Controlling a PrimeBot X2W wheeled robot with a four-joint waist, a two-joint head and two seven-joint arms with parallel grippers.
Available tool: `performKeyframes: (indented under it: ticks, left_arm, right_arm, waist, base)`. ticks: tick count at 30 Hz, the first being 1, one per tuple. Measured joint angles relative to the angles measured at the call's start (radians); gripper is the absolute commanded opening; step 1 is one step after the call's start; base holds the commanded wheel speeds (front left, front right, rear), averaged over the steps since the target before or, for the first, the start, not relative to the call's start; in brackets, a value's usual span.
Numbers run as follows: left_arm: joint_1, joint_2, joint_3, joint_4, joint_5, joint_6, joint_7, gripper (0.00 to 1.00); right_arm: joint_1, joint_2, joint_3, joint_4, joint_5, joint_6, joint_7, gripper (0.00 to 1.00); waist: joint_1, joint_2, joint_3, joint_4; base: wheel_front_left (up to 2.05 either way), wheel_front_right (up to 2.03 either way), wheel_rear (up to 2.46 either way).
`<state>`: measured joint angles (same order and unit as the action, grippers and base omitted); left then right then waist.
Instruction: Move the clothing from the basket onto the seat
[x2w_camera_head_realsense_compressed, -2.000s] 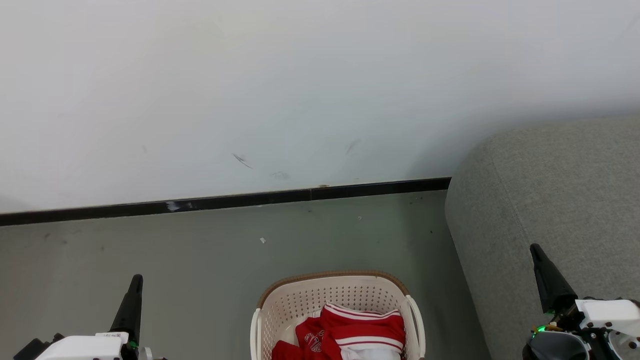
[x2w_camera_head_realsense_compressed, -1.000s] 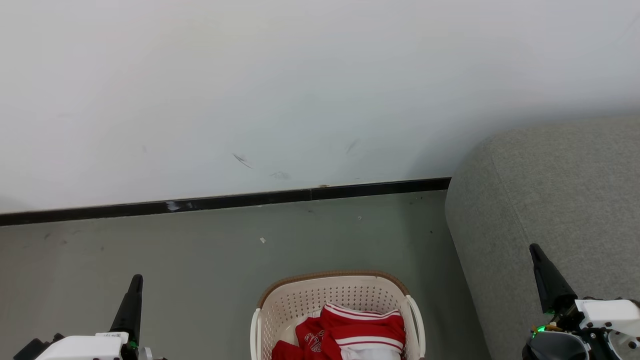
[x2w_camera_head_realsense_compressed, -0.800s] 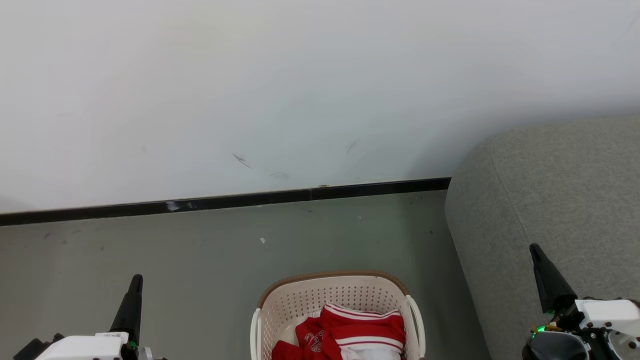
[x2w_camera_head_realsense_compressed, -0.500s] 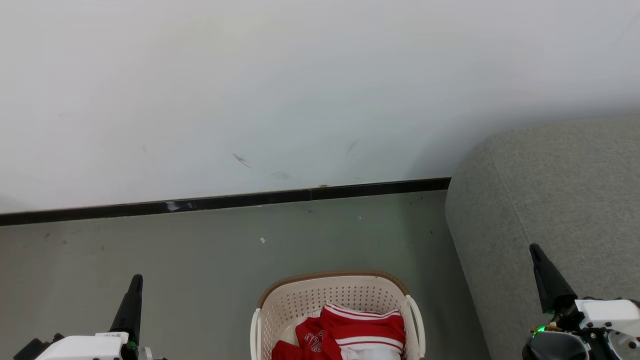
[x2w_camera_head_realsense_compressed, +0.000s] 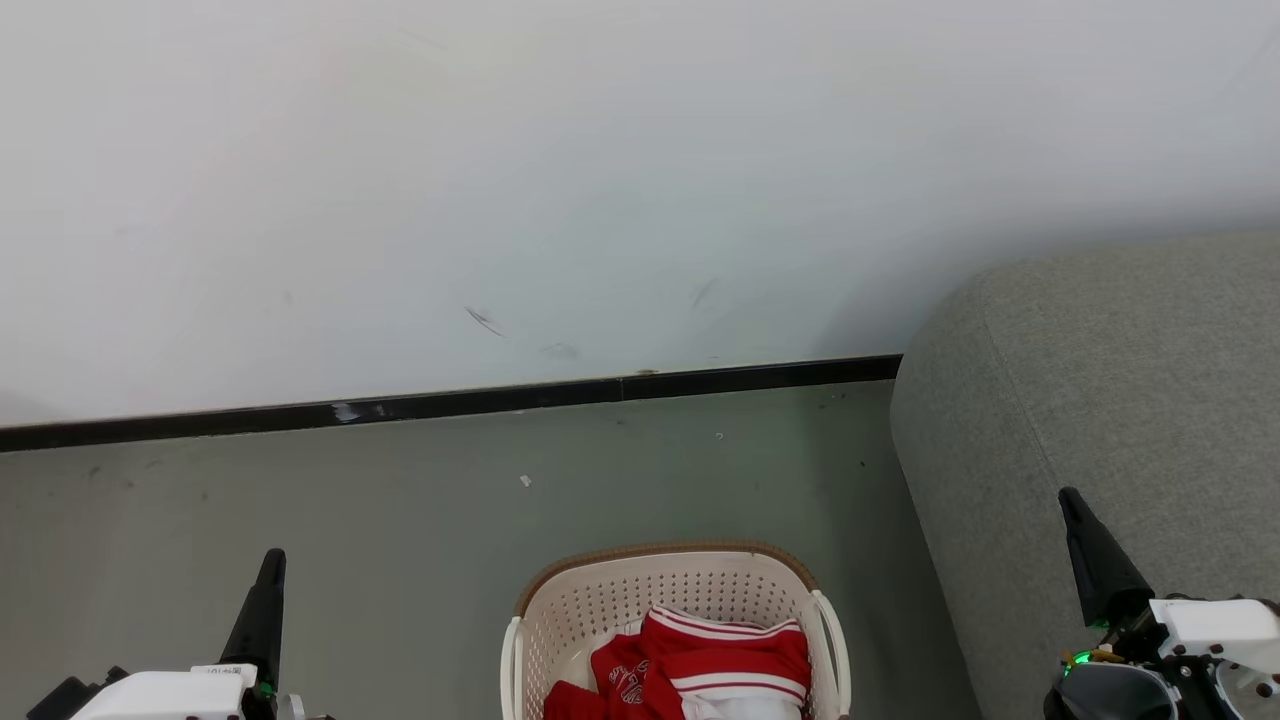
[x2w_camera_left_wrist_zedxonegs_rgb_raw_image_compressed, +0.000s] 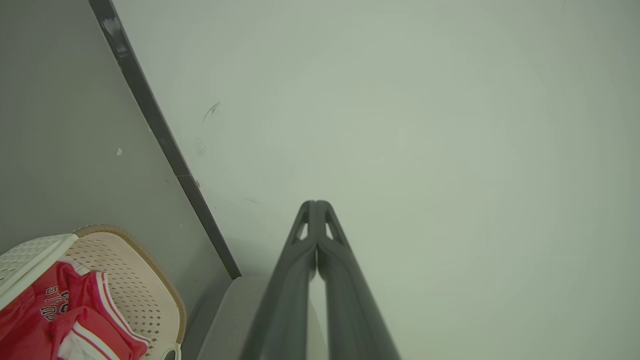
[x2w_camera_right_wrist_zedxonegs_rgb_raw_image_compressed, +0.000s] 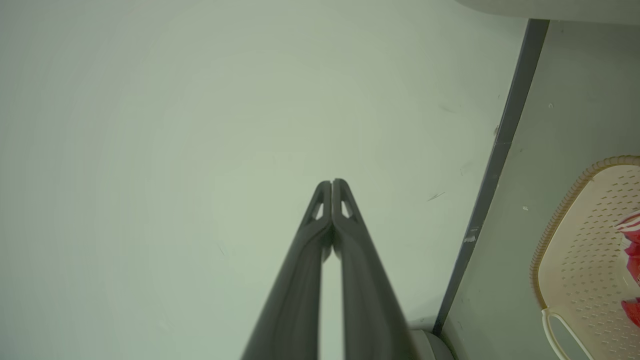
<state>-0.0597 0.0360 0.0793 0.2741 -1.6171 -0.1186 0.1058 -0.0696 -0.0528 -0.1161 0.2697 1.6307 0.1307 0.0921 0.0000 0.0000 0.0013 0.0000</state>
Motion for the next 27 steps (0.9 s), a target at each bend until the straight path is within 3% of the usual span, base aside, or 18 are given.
performKeyframes:
  ticks: [27]
  left_arm:
    - [0.000, 0.000, 0.000, 0.000, 0.000, 0.000, 0.000, 0.00]
  right_arm:
    - [0.000, 0.002, -0.001, 0.000, 0.000, 0.000, 0.000, 0.00]
  waist:
    - [0.0000, 0.0000, 0.000, 0.000]
  base:
    - [0.00, 0.00, 0.00]
